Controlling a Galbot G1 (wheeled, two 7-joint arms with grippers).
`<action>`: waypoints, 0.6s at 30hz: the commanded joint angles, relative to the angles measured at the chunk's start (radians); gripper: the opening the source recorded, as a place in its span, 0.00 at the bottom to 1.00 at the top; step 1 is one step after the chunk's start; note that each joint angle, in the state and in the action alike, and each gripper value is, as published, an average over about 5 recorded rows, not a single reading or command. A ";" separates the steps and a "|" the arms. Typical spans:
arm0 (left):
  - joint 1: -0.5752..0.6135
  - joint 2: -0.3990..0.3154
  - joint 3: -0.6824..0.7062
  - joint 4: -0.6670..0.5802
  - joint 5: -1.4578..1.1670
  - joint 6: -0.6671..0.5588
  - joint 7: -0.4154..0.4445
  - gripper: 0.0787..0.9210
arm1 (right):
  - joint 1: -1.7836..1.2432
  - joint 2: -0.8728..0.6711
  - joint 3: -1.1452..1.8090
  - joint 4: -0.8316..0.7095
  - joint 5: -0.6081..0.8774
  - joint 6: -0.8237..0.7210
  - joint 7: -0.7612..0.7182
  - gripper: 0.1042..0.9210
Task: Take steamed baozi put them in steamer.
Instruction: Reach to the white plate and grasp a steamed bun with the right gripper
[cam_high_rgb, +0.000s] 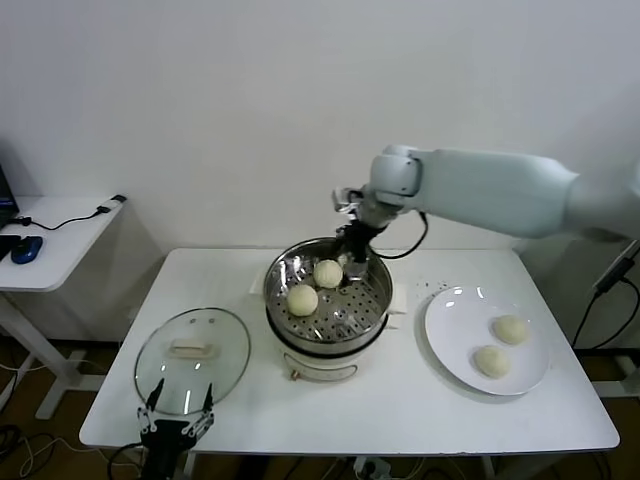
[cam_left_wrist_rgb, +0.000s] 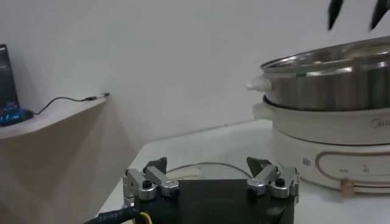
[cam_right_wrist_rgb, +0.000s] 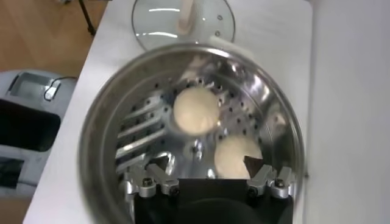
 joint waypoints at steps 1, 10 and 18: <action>0.012 0.009 0.005 -0.003 0.012 -0.004 -0.002 0.88 | 0.120 -0.447 -0.062 0.227 -0.178 0.044 -0.070 0.88; 0.022 0.012 -0.007 -0.021 0.006 -0.004 -0.001 0.88 | -0.283 -0.706 0.194 0.177 -0.527 0.094 -0.132 0.88; 0.029 0.005 -0.009 -0.034 0.015 0.002 -0.001 0.88 | -0.714 -0.735 0.541 0.089 -0.716 0.120 -0.149 0.88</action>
